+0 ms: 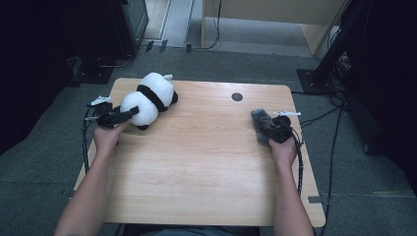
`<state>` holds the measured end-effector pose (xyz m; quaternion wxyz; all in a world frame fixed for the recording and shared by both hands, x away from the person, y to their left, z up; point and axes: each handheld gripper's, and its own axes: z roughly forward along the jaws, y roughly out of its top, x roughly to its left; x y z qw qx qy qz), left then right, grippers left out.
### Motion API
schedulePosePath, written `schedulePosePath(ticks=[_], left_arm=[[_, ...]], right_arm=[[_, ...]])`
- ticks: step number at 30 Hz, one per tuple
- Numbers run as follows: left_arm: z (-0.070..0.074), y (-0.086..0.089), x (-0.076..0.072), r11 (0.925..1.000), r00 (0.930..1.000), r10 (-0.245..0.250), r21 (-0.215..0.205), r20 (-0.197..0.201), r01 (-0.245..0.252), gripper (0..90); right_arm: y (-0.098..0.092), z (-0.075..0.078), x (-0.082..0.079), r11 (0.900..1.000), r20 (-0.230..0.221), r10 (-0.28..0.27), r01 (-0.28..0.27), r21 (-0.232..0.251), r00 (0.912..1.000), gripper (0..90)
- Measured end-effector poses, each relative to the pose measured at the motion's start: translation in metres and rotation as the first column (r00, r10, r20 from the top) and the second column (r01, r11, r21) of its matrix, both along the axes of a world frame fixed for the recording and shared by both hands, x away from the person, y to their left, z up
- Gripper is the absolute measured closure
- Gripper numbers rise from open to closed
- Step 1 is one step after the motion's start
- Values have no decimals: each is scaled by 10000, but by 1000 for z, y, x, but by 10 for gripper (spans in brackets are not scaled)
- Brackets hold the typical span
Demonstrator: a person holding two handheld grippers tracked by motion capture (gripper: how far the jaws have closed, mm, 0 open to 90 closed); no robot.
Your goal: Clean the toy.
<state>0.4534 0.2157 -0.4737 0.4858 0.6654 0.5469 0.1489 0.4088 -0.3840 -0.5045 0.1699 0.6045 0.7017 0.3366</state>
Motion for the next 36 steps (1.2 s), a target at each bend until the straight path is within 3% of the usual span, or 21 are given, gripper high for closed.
schedulePosePath(ticks=[4,10,13,17,22,33,36], left_arm=[[5,0,-1,9998,10000,5,198,-24,-4,194],[15,-1,-4,9955,9999,-98,945,40,94,191],[21,-1,-7,9933,9997,-150,1152,173,129,195],[27,1,-10,9941,9991,-329,1038,267,299,215],[40,-2,-18,9945,9961,-670,839,569,621,227],[51,-28,-30,9818,9851,-1571,1187,696,1482,229],[52,-39,-35,9742,9781,-1952,1291,716,1849,229]], right_arm=[[0,1,0,9997,-71,-58,60,220,10000,454],[1,11,-2,9990,221,-205,214,-385,9995,354],[1,19,-5,9993,293,-226,234,-274,9993,344],[1,28,-9,9998,492,-159,153,142,9987,334],[6,31,-12,10000,405,75,-77,60,9992,334],[27,44,-23,9972,666,742,-733,-154,9950,335],[34,45,-25,9957,698,920,-909,-184,9933,335]])
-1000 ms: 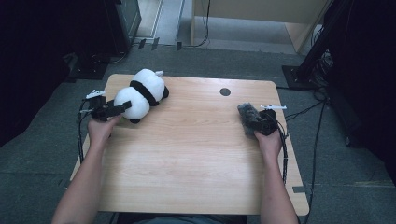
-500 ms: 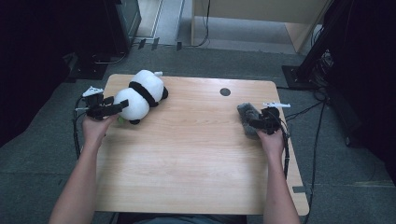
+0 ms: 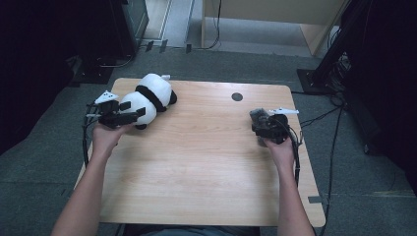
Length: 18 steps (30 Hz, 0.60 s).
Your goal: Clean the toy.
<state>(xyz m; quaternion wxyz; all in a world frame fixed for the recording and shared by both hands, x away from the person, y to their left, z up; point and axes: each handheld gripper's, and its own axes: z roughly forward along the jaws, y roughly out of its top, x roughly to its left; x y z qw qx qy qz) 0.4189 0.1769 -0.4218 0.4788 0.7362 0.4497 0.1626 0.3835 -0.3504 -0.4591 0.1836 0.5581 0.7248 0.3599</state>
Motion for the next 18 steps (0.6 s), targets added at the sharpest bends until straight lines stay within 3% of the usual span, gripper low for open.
schedulePosePath(ticks=[3,7,18], left_arm=[[-1,-11,-3,9983,9995,-291,504,109,285,229],[-2,-22,-6,9966,9969,-776,258,-89,778,229],[-8,-59,-24,9856,9867,-1624,488,110,1617,230]], right_arm=[[5,2,-4,9999,42,150,-149,-36,9999,335],[13,4,-10,9992,121,404,-403,-22,9991,335],[41,5,-22,9922,298,1228,-1233,161,9920,335]])
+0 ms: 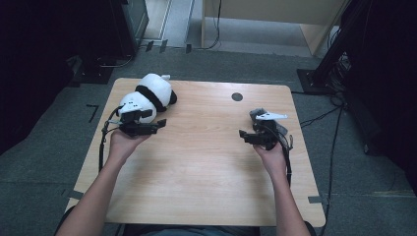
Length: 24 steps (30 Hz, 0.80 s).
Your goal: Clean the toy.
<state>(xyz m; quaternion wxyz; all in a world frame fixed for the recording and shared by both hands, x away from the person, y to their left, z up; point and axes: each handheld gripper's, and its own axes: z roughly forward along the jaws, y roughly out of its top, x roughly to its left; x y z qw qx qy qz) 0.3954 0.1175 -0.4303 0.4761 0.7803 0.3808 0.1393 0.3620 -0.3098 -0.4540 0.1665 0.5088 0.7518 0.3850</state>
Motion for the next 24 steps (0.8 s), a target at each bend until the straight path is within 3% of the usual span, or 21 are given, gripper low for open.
schedulePosePath(ticks=[5,8,12,16,24], left_arm=[[-5,-13,-6,9995,9995,-316,-33,-63,316,230],[-9,-23,-10,9989,9991,-405,233,90,402,231],[-15,-34,-15,9980,9983,-582,239,53,581,232],[-21,-46,-20,9953,9965,-835,497,-8,834,232],[-37,-66,-28,9897,9909,-1275,601,-431,1300,238]], right_arm=[[13,-2,-7,9997,79,239,-240,23,9997,335],[21,-5,-10,9989,56,364,-365,305,9993,338],[30,-9,-14,9987,97,461,-463,219,9989,338],[36,-12,-16,9972,-58,451,-447,601,9990,336],[58,-24,-18,9962,-200,842,-837,235,9962,336]])
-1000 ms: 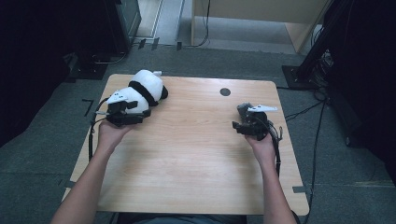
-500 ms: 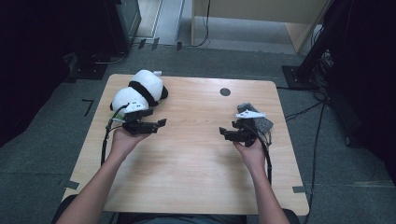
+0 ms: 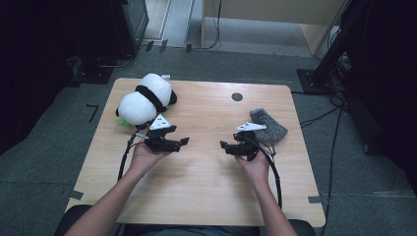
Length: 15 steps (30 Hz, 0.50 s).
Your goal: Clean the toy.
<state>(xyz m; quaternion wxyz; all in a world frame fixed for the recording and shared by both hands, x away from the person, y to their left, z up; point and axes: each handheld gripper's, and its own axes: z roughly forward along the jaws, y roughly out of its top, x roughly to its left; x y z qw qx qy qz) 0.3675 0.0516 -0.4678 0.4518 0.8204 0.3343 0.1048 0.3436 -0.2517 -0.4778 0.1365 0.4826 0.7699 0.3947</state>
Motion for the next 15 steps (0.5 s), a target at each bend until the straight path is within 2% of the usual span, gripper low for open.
schedulePosePath(ticks=[6,8,10,12,15], left_arm=[[-12,-10,-3,9998,9996,-142,136,-251,146,239],[-16,-12,-5,9997,9988,-188,156,-457,195,240],[-19,-15,-6,9982,9990,-239,546,-387,260,239],[-22,-16,-6,9974,9991,-200,690,-370,225,240],[-29,-16,-7,9994,9980,-68,341,-626,90,247]], right_arm=[[17,-9,-2,9998,75,187,-187,-56,9998,337],[22,-14,-4,9996,-26,255,-255,-114,9997,337],[27,-18,-4,9992,-78,347,-348,-220,9994,338],[31,-21,-4,9986,-123,422,-426,-315,9990,338],[35,-28,-4,9976,-220,485,-495,-476,9986,337]])
